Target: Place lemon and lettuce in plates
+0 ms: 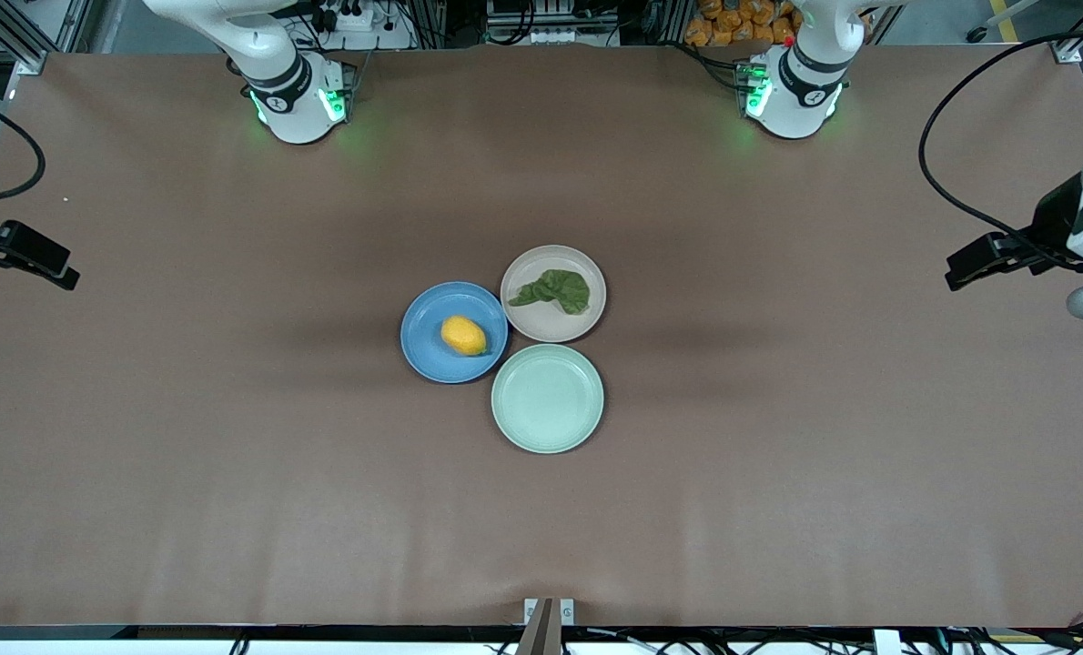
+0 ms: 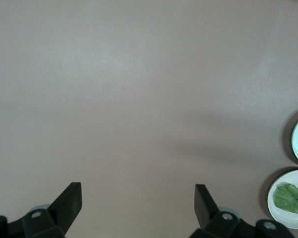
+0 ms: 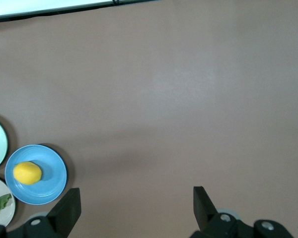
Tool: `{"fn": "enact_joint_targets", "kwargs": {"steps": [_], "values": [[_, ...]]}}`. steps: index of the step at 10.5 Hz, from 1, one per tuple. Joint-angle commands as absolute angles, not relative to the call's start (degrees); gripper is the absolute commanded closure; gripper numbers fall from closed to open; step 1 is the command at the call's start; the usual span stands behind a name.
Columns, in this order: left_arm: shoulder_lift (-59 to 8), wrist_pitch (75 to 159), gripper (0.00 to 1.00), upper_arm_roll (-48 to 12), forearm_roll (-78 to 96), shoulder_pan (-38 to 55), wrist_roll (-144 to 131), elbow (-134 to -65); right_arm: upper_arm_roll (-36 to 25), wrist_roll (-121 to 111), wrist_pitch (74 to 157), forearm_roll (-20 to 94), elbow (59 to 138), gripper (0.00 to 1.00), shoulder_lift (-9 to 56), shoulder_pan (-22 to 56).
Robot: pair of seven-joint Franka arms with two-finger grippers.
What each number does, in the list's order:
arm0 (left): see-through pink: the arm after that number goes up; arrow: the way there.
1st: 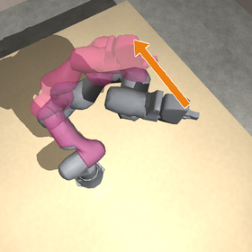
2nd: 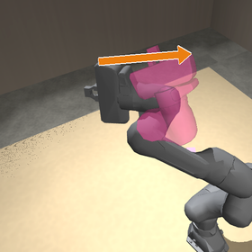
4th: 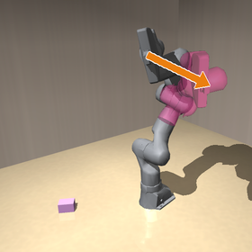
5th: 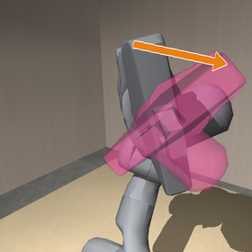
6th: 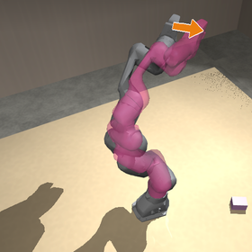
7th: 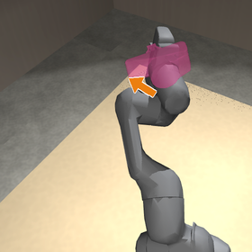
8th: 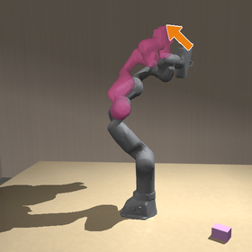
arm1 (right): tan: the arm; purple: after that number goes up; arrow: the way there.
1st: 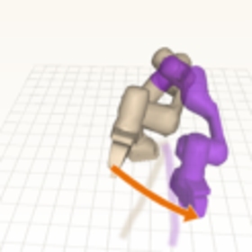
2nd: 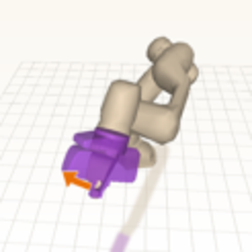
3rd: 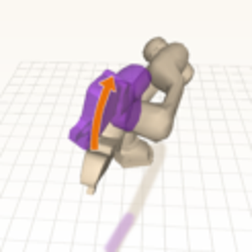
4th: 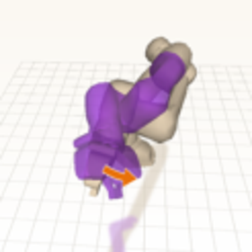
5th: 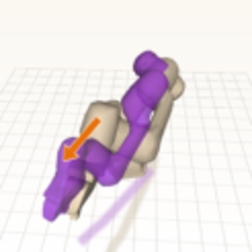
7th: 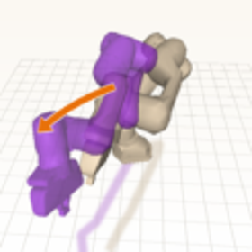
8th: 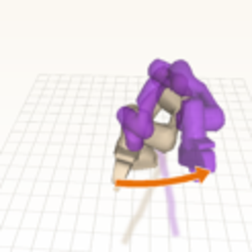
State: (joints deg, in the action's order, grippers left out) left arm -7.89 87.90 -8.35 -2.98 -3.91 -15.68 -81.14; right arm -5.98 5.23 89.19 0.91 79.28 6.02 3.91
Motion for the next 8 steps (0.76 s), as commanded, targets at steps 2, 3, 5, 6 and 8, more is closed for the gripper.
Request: {"fn": "enact_joint_targets", "kwargs": {"steps": [2, 3, 5, 6, 8], "values": [[-6.59, 87.28, 0.00, -6.24, -1.85, -3.43, -14.06, -82.00, 0.09, 4.83, 89.13, 1.14, 81.47, 0.00, 3.52, -2.11], [-6.68, 87.36, 0.00, -6.24, -1.50, -3.51, -13.98, -81.91, 0.26, 4.92, 89.64, 1.14, 83.04, 0.00, 3.60, -2.46], [-6.77, 87.36, 0.00, -5.98, -1.23, -3.52, -13.89, -81.91, 0.35, 4.83, 89.74, 1.14, 83.58, 0.00, 3.52, -2.55], [-6.77, 87.36, 0.00, -5.98, -1.32, -3.52, -13.89, -81.91, 0.35, 4.83, 89.82, 1.14, 84.72, 0.00, 2.99, -2.55], [-6.68, 87.36, 0.00, -5.98, -1.14, -3.60, -13.97, -81.91, 0.35, 4.83, 92.71, 1.14, 89.01, 0.00, 0.63, -2.55]]}}
